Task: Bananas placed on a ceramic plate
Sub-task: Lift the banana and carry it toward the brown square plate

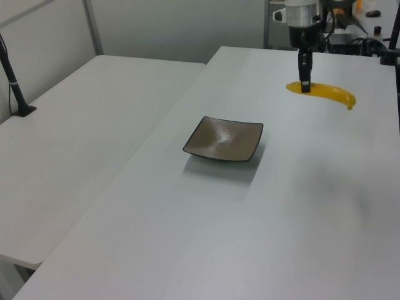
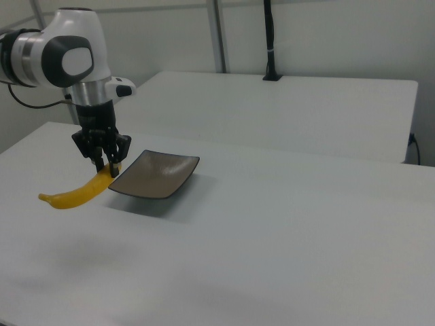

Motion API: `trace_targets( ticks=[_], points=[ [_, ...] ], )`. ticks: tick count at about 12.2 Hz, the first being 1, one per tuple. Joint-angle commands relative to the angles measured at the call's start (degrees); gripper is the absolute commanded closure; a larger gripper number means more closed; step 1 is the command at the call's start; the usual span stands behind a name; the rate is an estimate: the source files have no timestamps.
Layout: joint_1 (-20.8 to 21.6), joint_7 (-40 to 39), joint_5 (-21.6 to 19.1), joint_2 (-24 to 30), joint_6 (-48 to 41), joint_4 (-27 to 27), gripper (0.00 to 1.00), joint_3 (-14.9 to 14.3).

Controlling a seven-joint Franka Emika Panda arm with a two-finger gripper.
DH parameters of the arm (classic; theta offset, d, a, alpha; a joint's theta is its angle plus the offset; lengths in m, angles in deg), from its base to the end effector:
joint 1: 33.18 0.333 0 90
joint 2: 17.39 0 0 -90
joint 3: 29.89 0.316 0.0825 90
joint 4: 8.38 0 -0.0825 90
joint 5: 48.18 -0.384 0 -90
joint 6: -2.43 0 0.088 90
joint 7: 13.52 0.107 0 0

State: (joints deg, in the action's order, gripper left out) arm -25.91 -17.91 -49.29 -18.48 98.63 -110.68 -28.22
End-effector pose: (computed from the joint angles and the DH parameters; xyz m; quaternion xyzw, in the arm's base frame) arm 0.5481 0.0880 0.5216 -0.9914 -0.1142 0.0630 0.0073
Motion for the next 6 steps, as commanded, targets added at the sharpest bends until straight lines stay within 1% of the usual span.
trace_targets(
  ticks=[1, 2, 3, 5, 6],
  points=[
    [-0.3, -1.3, -2.0, -1.6, -0.9, 2.5, 0.82, -0.3],
    [-0.6, -1.1, -2.8, -3.8, -0.8, 5.3, 0.82, -0.3],
    [-0.7, -0.8, -3.6, -6.8, -0.7, 9.5, 0.82, -0.3],
    [-0.7, 1.8, -5.6, -12.6, 0.6, 15.8, 0.82, -0.3],
    [-0.8, 3.1, -5.7, -13.8, 4.0, 16.6, 0.82, -0.3]
  ],
)
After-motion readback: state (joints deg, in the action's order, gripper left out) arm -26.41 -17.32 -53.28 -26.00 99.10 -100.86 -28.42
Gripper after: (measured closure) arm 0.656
